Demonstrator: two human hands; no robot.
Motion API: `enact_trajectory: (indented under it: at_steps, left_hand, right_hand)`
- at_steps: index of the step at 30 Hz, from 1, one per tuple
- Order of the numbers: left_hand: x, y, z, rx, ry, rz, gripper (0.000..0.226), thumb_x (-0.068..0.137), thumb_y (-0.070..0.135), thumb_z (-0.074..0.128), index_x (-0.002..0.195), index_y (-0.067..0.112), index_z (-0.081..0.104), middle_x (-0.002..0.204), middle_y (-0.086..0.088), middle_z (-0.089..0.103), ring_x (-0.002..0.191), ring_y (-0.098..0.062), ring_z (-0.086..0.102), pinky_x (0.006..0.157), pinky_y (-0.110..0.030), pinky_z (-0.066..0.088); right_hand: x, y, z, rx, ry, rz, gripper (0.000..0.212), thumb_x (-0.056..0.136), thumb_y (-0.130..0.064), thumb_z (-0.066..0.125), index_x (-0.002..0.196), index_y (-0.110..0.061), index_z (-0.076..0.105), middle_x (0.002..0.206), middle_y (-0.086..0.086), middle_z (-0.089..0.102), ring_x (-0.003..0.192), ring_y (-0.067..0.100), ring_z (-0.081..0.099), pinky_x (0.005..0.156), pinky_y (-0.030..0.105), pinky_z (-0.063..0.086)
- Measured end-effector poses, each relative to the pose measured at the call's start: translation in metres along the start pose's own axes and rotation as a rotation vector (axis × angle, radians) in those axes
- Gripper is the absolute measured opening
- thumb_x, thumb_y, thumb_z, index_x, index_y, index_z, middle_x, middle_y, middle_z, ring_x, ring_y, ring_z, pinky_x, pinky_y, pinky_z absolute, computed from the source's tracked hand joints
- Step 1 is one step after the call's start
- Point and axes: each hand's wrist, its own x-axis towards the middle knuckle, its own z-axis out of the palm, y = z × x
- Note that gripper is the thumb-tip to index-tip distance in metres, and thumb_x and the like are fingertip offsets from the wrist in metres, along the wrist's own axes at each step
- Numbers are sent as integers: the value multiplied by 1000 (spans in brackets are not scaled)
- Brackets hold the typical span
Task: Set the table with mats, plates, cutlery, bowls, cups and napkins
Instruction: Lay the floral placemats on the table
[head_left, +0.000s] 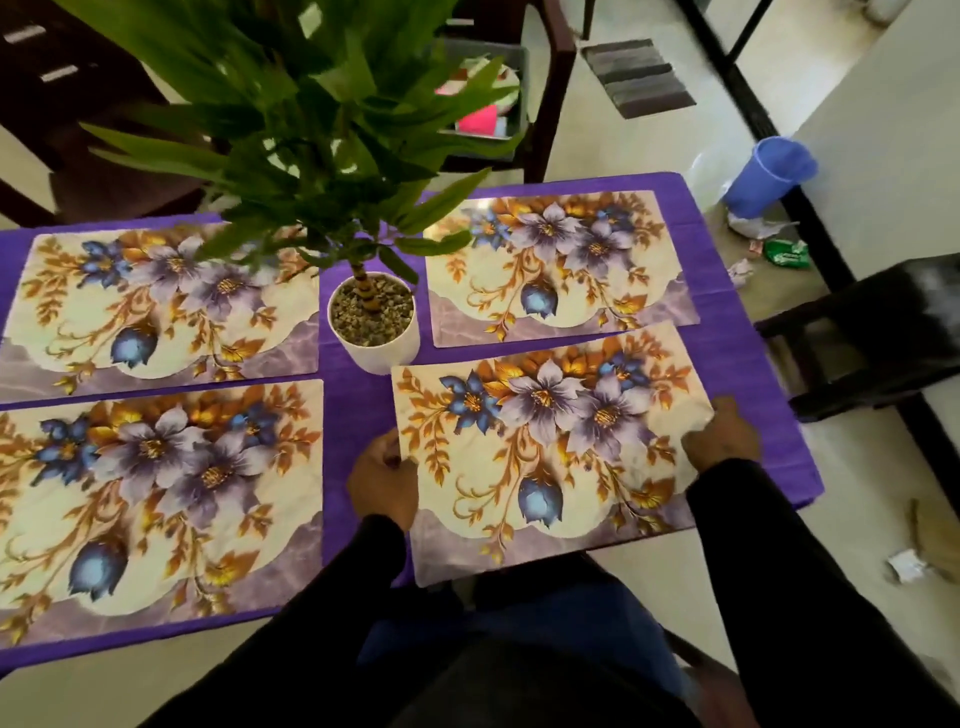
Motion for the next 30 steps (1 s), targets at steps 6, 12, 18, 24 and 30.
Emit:
enact_trajectory:
  at_steps: [6, 12, 18, 24, 30]
  left_hand:
    - [-7, 12, 25, 77, 48, -13, 35, 91, 2, 66, 122, 17, 72, 114, -4, 74, 108, -24, 68, 97, -43, 55]
    - [-3, 34, 60, 138, 202, -38, 33, 88, 4, 69, 121, 8, 73, 116, -13, 73, 110, -31, 67, 92, -36, 49]
    - [-2, 44, 82, 170, 306, -96, 32, 90, 7, 69, 122, 4, 71, 119, -17, 72, 113, -34, 65, 94, -38, 47]
    - [-10, 49, 91, 171, 353, -150, 33, 93, 11, 68, 126, 7, 69, 125, -16, 70, 117, -34, 63, 97, -40, 47]
    - [-14, 51, 91, 148, 327, -112, 32, 94, 10, 67, 125, 4, 69, 122, -17, 70, 115, -35, 63, 91, -37, 46]
  right_hand:
    - [32, 15, -19, -65, -48, -29, 35, 82, -11, 64, 115, -6, 54, 121, 27, 59, 111, 44, 57, 87, 44, 49]
    - [72, 37, -35, -88, -182, -110, 25, 82, -7, 66, 106, -3, 62, 115, 24, 65, 108, 39, 61, 84, 37, 48]
    - [102, 47, -44, -155, -324, -170, 20, 79, -16, 76, 94, -7, 65, 104, 14, 68, 98, 34, 63, 79, 32, 49]
    - [106, 48, -48, -184, -385, -198, 23, 77, -15, 78, 90, -12, 60, 95, 9, 65, 84, 26, 57, 69, 28, 45]
    - [106, 47, -48, -227, -405, -217, 28, 81, -16, 78, 94, -14, 54, 99, 7, 60, 84, 22, 50, 72, 28, 42]
